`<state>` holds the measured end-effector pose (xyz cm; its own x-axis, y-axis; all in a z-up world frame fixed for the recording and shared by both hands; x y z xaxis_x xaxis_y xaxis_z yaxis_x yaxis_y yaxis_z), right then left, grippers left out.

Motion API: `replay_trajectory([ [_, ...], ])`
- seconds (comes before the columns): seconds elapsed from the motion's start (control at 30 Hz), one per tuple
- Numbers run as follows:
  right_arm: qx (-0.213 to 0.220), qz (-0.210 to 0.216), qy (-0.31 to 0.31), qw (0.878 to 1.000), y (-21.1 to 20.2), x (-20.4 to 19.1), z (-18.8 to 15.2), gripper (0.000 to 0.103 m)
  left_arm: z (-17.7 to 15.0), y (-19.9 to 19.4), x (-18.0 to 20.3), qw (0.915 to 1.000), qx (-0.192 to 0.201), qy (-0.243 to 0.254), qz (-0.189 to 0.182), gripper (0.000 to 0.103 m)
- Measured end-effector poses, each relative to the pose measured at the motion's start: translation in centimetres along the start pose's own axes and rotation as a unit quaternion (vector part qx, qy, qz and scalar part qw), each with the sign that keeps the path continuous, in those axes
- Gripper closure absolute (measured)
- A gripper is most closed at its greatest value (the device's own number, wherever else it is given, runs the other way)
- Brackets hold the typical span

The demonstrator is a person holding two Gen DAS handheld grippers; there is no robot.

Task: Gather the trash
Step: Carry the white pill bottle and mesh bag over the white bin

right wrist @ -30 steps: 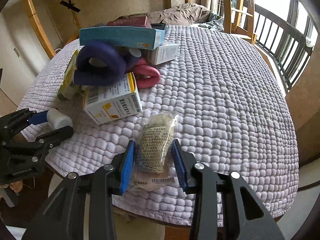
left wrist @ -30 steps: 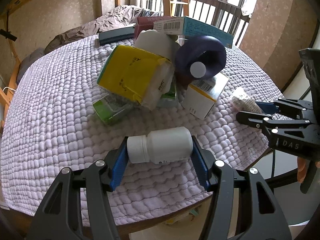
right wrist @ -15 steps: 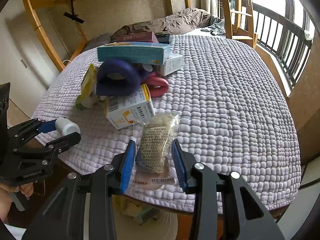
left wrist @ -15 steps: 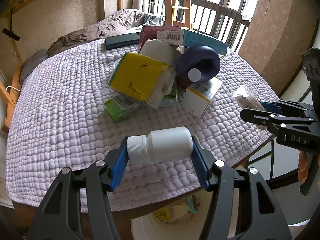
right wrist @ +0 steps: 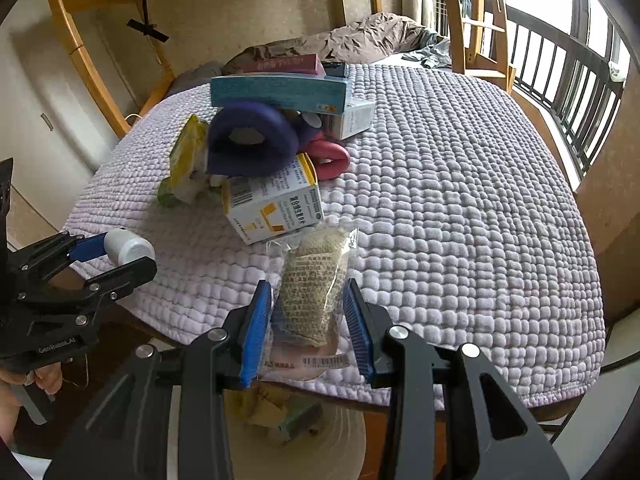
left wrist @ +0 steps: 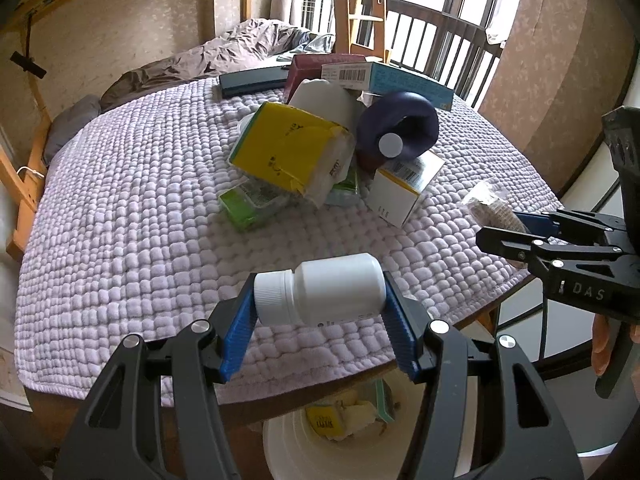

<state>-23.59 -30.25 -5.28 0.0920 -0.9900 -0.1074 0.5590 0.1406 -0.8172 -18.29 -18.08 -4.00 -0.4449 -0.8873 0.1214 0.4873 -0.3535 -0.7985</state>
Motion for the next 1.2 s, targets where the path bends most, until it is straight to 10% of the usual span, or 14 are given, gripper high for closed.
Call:
replay_trajectory([
  [1.2, 0.004, 0.036, -0.002, 0.999, -5.4, -3.7, -3.8, 0.066, -2.9, -4.1, 0.7, 0.9997, 0.005, 0.003, -0.023, 0.043],
])
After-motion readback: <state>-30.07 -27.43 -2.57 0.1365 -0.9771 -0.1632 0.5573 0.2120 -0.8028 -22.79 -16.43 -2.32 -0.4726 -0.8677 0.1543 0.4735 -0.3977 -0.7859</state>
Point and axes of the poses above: each gripper's, at about its wrist camera, not at the fingertips, and y roughly the way its jaws point, x to its right, z to its top, the point moved 8 cm from there along y, roughly the way its jaws point, and after that the axes turned 2 degrees about -z, right-handed, at the moved point
